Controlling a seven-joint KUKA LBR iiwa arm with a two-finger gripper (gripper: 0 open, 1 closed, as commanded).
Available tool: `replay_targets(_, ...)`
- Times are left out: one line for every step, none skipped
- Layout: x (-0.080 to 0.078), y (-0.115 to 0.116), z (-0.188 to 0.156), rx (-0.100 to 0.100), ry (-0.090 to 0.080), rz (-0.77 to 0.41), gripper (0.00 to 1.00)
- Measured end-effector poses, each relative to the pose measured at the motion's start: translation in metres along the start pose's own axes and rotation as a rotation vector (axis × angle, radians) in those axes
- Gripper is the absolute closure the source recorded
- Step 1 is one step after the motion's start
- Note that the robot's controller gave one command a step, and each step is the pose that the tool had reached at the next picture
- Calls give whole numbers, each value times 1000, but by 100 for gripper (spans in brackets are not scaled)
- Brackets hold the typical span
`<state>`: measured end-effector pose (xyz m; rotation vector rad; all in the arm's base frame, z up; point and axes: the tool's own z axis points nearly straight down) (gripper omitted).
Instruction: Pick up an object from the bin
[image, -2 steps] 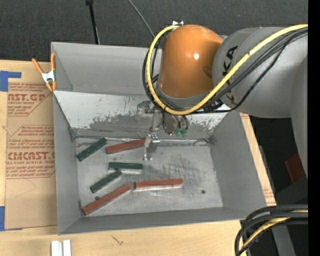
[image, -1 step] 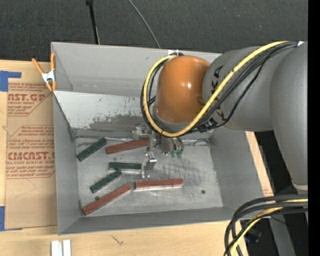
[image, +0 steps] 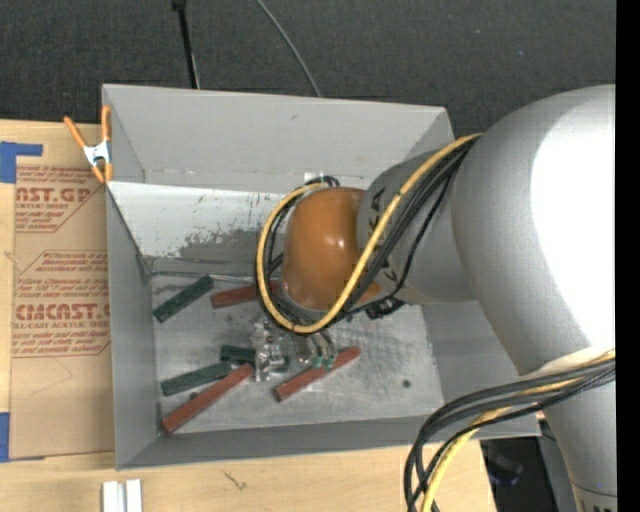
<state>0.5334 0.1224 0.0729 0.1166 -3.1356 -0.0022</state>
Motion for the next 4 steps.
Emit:
replay_targets(0,0,0,0,0,0,100)
replay_targets(-12,4,-47,2,1,-15,100)
replay_targets(-17,18,-89,1,-8,-24,100)
replay_targets(-13,17,-128,1,-2,6,100)
